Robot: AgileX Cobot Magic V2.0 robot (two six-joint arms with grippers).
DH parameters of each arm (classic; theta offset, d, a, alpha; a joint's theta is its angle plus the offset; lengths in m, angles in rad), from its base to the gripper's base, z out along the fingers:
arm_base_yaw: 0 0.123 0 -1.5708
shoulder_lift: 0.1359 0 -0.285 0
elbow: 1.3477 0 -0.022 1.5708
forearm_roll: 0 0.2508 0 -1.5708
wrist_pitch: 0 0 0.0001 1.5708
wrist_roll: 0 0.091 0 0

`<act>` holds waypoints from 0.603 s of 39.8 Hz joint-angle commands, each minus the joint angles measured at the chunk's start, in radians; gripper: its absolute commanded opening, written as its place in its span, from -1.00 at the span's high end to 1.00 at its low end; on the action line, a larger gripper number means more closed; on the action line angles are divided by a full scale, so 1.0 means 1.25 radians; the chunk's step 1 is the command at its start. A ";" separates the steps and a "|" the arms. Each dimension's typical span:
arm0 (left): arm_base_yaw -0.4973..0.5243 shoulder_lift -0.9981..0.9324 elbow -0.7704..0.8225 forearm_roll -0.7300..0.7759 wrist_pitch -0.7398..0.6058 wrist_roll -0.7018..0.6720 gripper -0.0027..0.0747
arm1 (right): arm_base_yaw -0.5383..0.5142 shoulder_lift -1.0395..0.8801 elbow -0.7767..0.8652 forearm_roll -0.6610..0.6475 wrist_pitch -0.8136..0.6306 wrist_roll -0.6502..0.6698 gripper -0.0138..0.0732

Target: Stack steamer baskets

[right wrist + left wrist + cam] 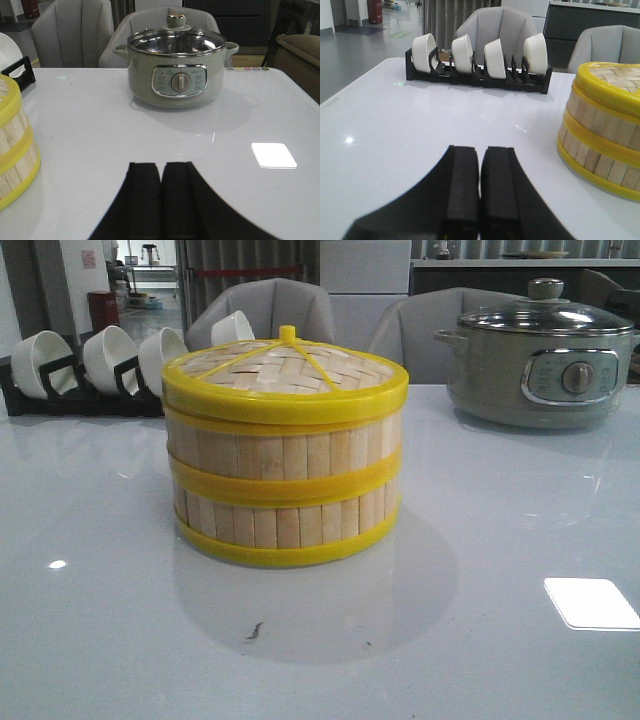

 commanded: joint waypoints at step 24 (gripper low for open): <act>0.002 -0.011 0.001 0.030 -0.082 0.003 0.69 | -0.004 0.003 -0.022 -0.007 -0.073 -0.010 0.62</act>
